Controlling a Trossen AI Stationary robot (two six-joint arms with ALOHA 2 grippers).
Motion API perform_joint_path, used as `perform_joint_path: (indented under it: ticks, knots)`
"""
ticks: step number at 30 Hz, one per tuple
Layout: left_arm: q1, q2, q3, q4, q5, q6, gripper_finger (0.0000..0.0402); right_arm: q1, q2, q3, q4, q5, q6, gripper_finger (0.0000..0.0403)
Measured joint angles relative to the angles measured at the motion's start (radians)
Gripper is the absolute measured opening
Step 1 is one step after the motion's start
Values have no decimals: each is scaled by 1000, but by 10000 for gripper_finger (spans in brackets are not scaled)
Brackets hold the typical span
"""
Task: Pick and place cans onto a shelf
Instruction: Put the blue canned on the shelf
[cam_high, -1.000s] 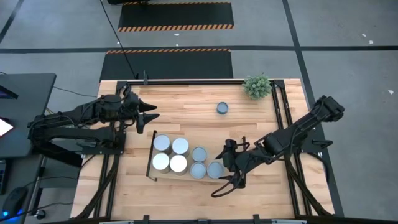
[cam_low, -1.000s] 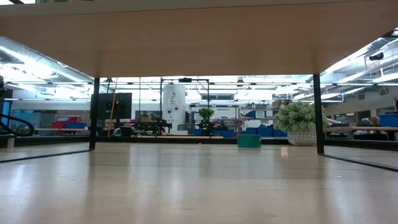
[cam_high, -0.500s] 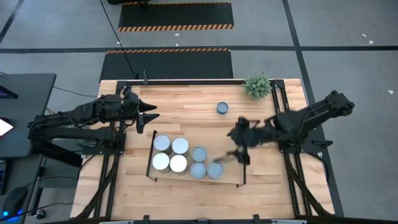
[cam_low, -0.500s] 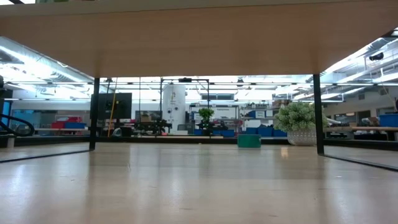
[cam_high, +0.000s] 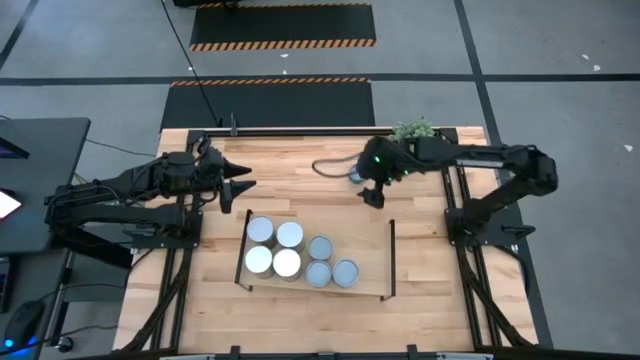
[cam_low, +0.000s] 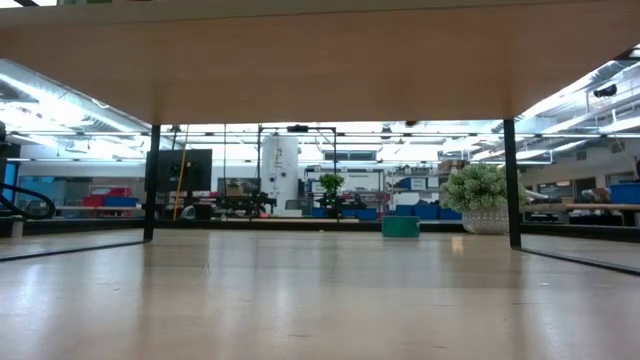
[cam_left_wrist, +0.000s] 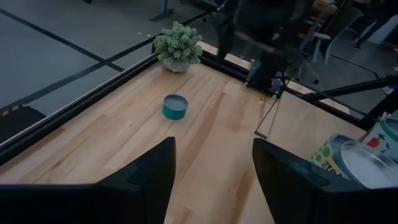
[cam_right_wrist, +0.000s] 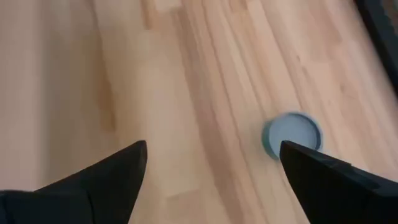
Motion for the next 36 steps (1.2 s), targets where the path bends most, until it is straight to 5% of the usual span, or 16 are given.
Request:
perform_joint_path:
  ticks: [10, 25, 36]
  knots:
    - [0, 2, 0, -43, -29, 5, 220, -209, 159, -75, 88, -82, -264, 395]
    - [0, 2, 0, -75, -29, -25, 220, -366, 217, -241, 285, -73, -278, 399]
    - [0, 2, 0, -75, -29, -25, 220, -367, 307, -267, 425, -104, -281, 399]
